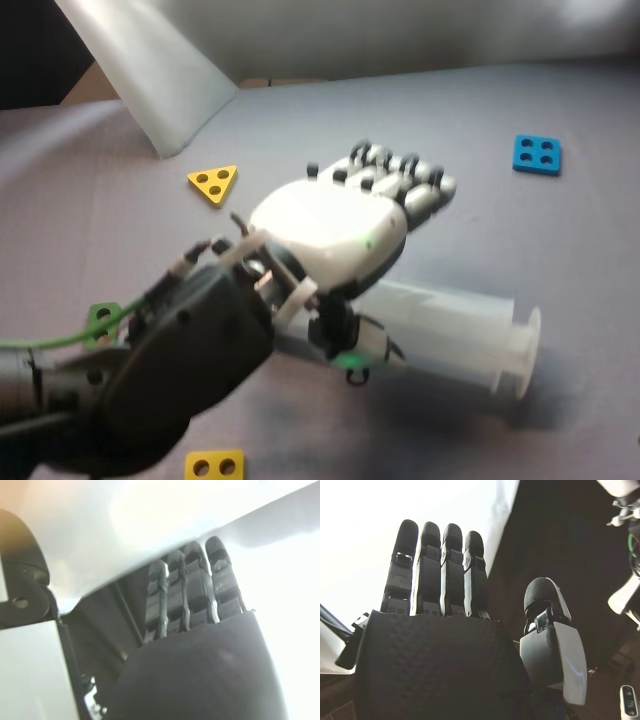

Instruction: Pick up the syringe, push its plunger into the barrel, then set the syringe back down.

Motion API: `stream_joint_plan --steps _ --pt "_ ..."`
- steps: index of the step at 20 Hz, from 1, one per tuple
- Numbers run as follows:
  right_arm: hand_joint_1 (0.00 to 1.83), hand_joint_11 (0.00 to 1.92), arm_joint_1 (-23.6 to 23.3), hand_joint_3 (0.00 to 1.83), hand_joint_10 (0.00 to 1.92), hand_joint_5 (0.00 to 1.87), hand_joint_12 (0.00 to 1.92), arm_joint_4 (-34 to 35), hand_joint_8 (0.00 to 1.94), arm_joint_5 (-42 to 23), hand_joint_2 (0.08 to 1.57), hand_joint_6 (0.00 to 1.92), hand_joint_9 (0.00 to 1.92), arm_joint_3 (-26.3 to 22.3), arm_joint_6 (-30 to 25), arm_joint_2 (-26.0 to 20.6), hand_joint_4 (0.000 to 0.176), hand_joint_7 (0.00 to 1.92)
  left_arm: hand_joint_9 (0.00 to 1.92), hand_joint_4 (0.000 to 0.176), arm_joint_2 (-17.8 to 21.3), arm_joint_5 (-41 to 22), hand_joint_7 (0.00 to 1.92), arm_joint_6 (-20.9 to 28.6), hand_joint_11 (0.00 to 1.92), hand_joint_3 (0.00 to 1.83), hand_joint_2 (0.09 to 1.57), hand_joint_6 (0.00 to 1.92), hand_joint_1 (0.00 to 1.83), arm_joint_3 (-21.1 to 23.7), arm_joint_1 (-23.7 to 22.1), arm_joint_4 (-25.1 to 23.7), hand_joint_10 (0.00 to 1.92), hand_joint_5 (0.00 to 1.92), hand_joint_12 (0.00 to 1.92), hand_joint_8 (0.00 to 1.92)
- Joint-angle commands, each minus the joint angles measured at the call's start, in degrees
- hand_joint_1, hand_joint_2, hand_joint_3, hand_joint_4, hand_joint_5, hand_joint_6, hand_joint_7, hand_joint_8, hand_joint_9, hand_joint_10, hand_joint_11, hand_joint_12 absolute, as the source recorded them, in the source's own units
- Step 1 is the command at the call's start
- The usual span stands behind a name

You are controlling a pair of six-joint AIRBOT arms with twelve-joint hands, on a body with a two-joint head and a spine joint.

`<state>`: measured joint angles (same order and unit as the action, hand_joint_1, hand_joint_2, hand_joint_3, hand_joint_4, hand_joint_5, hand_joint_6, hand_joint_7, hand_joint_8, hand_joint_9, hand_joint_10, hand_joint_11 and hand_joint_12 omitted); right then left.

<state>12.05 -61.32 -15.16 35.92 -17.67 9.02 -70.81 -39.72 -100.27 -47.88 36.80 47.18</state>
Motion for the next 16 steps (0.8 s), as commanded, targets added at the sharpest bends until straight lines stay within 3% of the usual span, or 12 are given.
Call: stream_joint_plan --steps 1,3,8,9,11,12,13,14,15,16 --pt "0.04 0.00 -0.7 0.00 0.00 0.42 0.86 1.6 0.00 -2.9 1.26 0.00 0.34 0.0 0.2 -0.1 0.000 0.41 0.04 0.000 0.4 -0.5 0.05 1.5 0.00 0.00 0.82 0.00 1.03 -0.4 -1.5 -4.8 0.00 0.09 0.00 0.00" --pt "0.04 0.00 -0.7 0.00 0.01 0.43 0.87 1.6 0.00 -2.8 1.26 0.00 0.35 0.0 0.2 -0.1 0.000 0.41 0.03 0.000 1.3 2.4 0.04 8.3 0.00 0.00 0.83 0.00 1.02 -1.4 -2.9 -11.0 0.00 0.09 0.00 0.00" --pt "0.07 0.00 -0.7 0.00 0.01 0.45 0.88 1.6 0.01 -2.7 1.25 0.01 0.36 0.0 0.2 -0.1 0.000 0.43 0.05 0.000 5.8 6.0 0.06 30.9 0.01 0.00 0.82 0.00 0.98 -3.1 -4.4 -31.8 0.01 0.10 0.00 0.01" --pt "0.06 0.00 -0.7 0.00 0.01 0.44 0.89 1.6 0.00 -2.7 1.25 0.00 0.36 0.0 0.2 -0.1 0.000 0.43 0.05 0.000 6.1 6.5 0.05 32.8 0.01 0.00 0.83 0.00 0.96 -3.3 -4.6 -33.8 0.01 0.09 0.00 0.00" --pt "0.05 0.00 -0.7 0.00 0.03 0.49 1.05 1.6 0.02 -2.7 1.25 0.02 0.44 -0.1 0.2 -0.1 0.000 0.50 0.08 0.000 7.5 7.5 0.09 48.8 0.04 0.00 0.82 0.01 0.94 -5.1 -5.7 -49.1 0.02 0.13 0.02 0.02" --pt "0.06 0.00 -0.7 0.00 0.09 0.59 1.31 1.6 0.06 -2.7 1.27 0.04 0.56 -0.1 0.2 -0.1 0.000 0.63 0.17 0.000 7.8 7.4 0.20 55.9 0.10 0.00 0.84 0.02 0.87 -5.9 -6.2 -55.4 0.02 0.22 0.06 0.01" --pt "0.10 0.16 -0.7 0.00 0.81 0.70 1.51 1.6 0.56 -2.7 1.29 0.33 0.54 -0.1 0.2 -0.1 0.000 0.69 0.32 0.000 8.4 6.6 0.35 65.6 0.06 0.02 0.93 0.00 0.72 -7.1 -7.3 -66.9 0.00 0.35 0.48 0.03" --pt "0.08 0.23 -0.7 0.00 1.30 0.57 1.67 1.6 1.15 -2.7 1.31 0.99 0.49 -0.1 0.2 -0.1 0.000 0.61 0.39 0.000 8.9 5.2 0.43 72.8 0.03 0.01 1.01 0.01 0.62 -7.9 -8.4 -74.2 0.01 0.42 0.82 0.04" --pt "0.18 0.34 -0.7 0.00 1.66 0.54 1.87 1.6 1.57 -2.7 1.32 1.42 0.54 -0.1 0.2 -0.1 0.000 0.64 0.40 0.000 9.2 3.9 0.35 77.3 0.11 0.01 1.09 0.40 0.56 -8.4 -9.3 -79.2 0.46 0.42 1.16 0.69" --pt "0.18 0.42 -0.7 0.00 1.87 0.52 1.91 1.6 1.82 -2.7 1.34 1.65 0.54 -0.1 0.2 -0.1 0.000 0.61 0.29 0.000 9.8 2.5 0.25 83.6 0.13 0.01 1.16 1.10 0.45 -9.3 -11.1 -86.6 1.14 0.22 1.39 1.32"
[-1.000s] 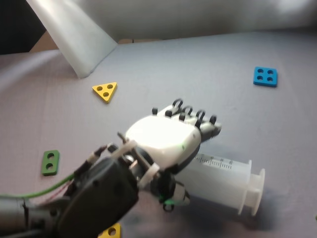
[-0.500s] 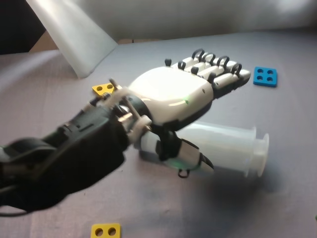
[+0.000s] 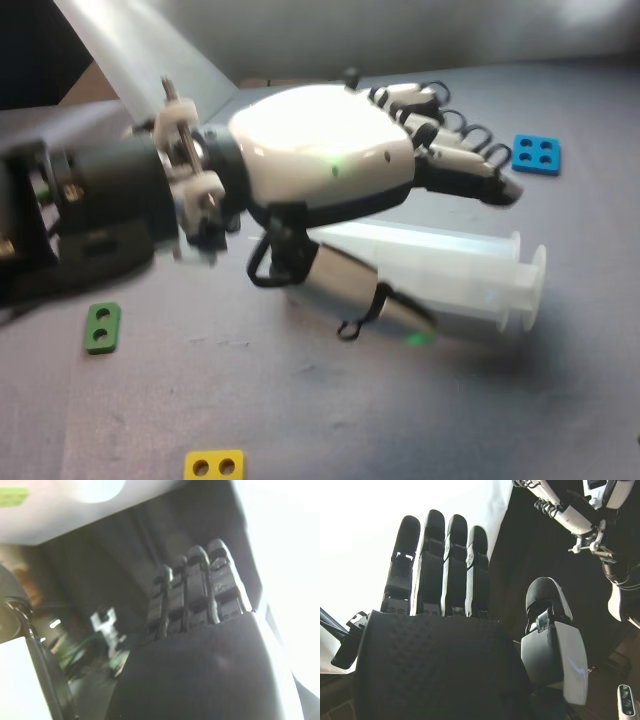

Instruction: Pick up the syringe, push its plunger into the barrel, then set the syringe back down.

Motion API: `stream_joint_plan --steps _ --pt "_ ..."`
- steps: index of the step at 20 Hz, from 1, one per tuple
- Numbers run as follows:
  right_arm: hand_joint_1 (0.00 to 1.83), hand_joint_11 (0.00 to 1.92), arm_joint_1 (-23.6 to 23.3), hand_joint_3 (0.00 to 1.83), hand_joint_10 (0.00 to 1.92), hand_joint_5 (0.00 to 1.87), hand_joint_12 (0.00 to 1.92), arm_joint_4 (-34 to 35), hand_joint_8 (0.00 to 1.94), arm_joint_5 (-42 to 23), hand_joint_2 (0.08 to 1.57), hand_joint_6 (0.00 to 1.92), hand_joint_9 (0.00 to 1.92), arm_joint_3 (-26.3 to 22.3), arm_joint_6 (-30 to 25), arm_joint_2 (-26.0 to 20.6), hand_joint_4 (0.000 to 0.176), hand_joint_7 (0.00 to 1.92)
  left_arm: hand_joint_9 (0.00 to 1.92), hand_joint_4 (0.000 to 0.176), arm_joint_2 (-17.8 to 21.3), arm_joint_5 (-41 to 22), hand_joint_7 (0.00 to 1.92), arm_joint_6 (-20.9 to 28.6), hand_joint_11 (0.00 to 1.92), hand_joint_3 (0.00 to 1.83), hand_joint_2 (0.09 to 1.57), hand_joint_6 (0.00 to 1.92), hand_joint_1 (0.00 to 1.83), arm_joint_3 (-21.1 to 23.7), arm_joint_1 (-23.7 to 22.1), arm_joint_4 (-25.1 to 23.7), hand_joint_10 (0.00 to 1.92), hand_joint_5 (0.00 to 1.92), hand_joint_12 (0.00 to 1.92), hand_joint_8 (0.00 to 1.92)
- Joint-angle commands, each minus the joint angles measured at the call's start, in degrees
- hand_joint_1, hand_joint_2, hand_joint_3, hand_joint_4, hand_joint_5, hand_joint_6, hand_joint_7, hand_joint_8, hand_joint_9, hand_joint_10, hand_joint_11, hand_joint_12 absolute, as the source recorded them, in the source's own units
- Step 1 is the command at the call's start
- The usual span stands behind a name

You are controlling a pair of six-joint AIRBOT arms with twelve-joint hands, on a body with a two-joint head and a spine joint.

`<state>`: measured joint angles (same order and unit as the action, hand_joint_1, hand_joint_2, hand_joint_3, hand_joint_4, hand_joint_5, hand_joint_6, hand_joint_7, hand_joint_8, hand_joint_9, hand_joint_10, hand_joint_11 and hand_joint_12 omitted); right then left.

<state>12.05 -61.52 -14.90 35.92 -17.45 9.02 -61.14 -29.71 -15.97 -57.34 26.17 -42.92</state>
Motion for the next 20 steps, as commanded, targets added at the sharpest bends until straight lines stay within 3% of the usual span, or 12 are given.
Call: stream_joint_plan --steps 1,2,4,6,7,11,15,20 --pt "0.12 0.56 -0.7 0.01 1.91 0.56 1.92 1.8 1.92 -3.0 1.38 1.87 0.59 -0.1 0.0 -0.1 0.000 0.62 0.28 0.000 0.5 -8.8 0.29 3.7 0.16 0.02 1.29 1.66 0.30 -0.3 -2.0 -2.6 1.67 0.25 1.74 1.78" --pt "0.07 0.67 -0.7 0.01 1.92 0.69 1.92 1.8 1.94 -3.0 1.42 1.91 0.68 -0.1 0.0 -0.1 0.000 0.67 0.46 0.000 0.9 -10.1 0.48 8.1 0.35 0.02 1.44 1.87 0.21 -1.1 -4.0 -8.7 1.87 0.44 1.88 1.89" --pt "0.06 0.89 -0.7 0.01 1.92 0.83 1.92 1.8 1.94 -3.0 1.52 1.92 0.82 -0.1 0.0 -0.1 0.000 0.77 0.74 0.000 1.5 -15.0 0.75 16.6 0.68 0.07 1.56 1.92 0.13 -2.6 -6.9 -17.7 1.92 0.68 1.92 1.92" --pt "0.06 0.94 -0.7 0.05 1.92 0.92 1.92 1.8 1.94 -3.0 1.57 1.92 0.89 -0.2 0.0 -0.1 0.000 0.87 0.87 0.000 3.0 -19.3 0.88 17.2 0.87 0.13 1.57 1.92 0.18 -2.6 -7.2 -17.1 1.92 0.74 1.92 1.92" --pt "0.10 0.94 -0.7 0.06 1.92 0.93 1.92 1.8 1.94 -3.0 1.57 1.92 0.90 -0.2 0.0 -0.1 0.000 0.89 0.87 0.000 4.0 -19.9 0.88 17.7 0.88 0.15 1.57 1.92 0.20 -2.2 -7.5 -17.9 1.92 0.73 1.92 1.92" --pt "0.15 0.88 -0.7 0.07 1.92 0.87 1.92 1.7 1.94 -3.0 1.57 1.92 0.87 -0.3 0.0 -0.1 0.000 0.87 0.83 0.000 7.3 -22.5 0.83 24.9 0.87 0.16 1.57 1.92 0.33 -1.7 -10.9 -28.4 1.92 0.64 1.92 1.92" --pt "0.08 0.88 -0.7 0.07 1.92 0.86 1.92 1.7 1.94 -3.0 1.57 1.92 0.87 -0.4 0.1 -0.2 0.000 0.87 0.81 0.000 10.1 -23.0 0.80 25.0 0.83 0.17 1.57 1.92 0.30 -1.6 -14.6 -32.3 1.92 0.60 1.92 1.92" --pt "0.11 0.89 -0.7 0.06 1.92 0.85 1.92 1.7 1.94 -3.0 1.57 1.92 0.85 -0.5 0.1 -0.2 0.000 0.85 0.75 0.000 10.7 -22.4 0.72 24.9 0.79 0.17 1.57 1.92 0.25 -1.7 -15.5 -32.5 1.92 0.52 1.92 1.92"
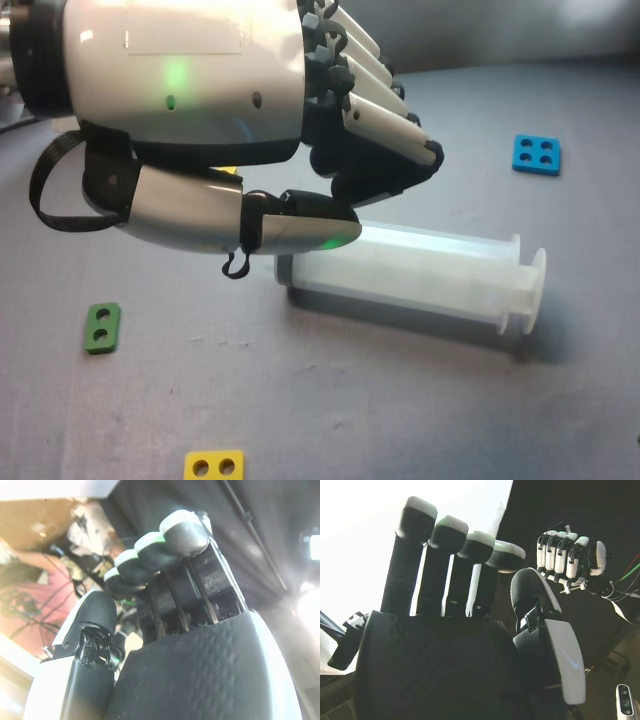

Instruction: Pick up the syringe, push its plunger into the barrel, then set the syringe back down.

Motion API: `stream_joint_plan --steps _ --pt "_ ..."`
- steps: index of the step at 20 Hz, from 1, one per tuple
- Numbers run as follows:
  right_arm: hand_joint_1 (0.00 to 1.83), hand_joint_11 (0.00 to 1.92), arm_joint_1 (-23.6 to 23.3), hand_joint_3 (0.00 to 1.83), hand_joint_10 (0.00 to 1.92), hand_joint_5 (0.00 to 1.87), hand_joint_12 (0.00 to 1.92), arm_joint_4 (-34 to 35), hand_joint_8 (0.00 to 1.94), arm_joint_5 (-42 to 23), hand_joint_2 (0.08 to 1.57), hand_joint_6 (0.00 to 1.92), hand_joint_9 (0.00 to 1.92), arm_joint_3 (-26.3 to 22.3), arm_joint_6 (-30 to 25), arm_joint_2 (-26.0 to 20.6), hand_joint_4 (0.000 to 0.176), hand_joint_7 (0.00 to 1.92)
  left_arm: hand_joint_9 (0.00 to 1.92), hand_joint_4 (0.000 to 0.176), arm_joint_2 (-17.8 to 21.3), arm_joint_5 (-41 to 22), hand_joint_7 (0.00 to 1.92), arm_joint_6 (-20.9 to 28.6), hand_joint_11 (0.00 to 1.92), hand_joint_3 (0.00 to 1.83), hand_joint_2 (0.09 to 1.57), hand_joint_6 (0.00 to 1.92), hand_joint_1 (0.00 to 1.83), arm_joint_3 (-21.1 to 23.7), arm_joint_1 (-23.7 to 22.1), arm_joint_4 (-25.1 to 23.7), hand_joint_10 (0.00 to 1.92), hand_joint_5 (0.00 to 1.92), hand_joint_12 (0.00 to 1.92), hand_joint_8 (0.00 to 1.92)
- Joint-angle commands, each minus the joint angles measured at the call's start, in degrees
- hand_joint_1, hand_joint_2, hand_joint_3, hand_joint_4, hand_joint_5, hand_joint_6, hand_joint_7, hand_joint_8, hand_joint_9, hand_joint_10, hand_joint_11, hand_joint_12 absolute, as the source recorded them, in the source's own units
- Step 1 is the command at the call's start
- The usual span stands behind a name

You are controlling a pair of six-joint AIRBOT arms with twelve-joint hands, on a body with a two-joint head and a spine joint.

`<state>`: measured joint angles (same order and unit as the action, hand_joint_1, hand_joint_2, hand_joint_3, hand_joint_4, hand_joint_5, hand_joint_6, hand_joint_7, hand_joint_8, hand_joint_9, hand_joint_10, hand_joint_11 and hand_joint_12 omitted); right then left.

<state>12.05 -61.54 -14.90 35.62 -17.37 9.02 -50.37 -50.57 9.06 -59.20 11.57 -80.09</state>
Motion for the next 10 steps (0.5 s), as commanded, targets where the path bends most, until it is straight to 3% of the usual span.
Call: stream_joint_plan --steps 1,10 --pt "0.11 0.89 -0.7 0.06 1.92 0.85 1.92 1.7 1.94 -3.0 1.57 1.92 0.85 -0.2 0.0 -0.2 0.000 0.85 0.75 0.000 0.0 -1.0 0.72 -0.1 0.79 0.17 1.57 1.92 0.25 0.3 -1.0 4.7 1.92 0.52 1.92 1.92" --pt "0.02 0.90 -0.7 0.07 1.92 0.88 1.92 0.7 1.94 -3.0 1.57 1.92 0.87 -0.5 0.1 -0.2 0.000 0.89 0.71 0.000 0.7 0.5 0.68 -0.1 0.75 0.18 1.57 1.92 0.23 1.8 -1.9 4.1 1.92 0.52 1.92 1.92"
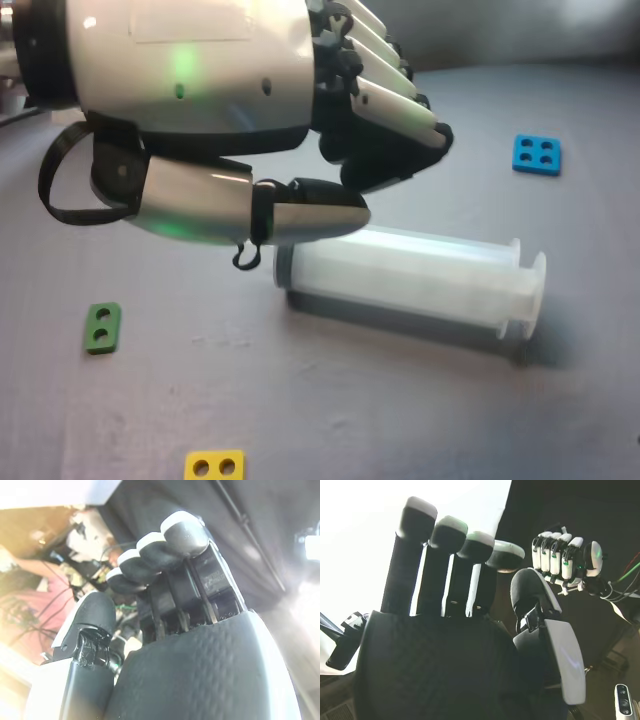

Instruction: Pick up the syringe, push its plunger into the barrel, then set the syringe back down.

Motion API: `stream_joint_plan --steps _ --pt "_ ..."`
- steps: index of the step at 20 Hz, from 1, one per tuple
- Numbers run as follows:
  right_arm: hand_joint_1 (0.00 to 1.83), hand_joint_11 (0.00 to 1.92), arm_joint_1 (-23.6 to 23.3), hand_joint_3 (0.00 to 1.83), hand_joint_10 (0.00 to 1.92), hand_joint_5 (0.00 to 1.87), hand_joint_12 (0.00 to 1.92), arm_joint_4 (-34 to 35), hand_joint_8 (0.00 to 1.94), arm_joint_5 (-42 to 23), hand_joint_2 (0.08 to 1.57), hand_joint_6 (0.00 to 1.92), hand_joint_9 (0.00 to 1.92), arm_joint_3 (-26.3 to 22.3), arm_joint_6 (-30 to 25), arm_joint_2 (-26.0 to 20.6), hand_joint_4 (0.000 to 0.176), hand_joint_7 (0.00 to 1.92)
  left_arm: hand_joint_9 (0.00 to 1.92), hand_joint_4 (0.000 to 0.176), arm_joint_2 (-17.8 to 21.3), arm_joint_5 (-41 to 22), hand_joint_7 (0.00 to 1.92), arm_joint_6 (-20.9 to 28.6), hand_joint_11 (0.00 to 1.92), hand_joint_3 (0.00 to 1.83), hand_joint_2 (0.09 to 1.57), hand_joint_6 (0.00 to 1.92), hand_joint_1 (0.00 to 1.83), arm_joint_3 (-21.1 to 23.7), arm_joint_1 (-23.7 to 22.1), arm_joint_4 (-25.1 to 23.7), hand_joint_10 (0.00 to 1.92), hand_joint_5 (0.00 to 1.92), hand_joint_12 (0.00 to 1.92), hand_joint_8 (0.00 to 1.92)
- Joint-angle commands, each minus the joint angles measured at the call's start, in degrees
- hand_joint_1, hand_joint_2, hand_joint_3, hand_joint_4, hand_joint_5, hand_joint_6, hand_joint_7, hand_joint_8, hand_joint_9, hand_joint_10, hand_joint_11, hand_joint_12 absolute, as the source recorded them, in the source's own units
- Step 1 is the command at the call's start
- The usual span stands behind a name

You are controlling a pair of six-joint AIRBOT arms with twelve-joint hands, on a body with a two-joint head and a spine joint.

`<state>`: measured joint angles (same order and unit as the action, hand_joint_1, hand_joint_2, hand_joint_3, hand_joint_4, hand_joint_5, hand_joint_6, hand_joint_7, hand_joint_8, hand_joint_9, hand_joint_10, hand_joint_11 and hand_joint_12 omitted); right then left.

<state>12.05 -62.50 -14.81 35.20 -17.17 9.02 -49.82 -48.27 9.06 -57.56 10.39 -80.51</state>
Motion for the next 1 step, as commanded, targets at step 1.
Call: stream_joint_plan --steps 1 --pt "0.00 0.90 -0.7 0.07 1.92 0.89 1.92 1.0 1.94 -3.1 1.57 1.92 0.88 -0.3 -0.1 -0.2 0.000 0.90 0.71 0.000 0.3 -1.7 0.68 -0.1 0.75 0.18 1.57 1.92 0.24 0.4 -0.7 4.5 1.92 0.52 1.92 1.92"
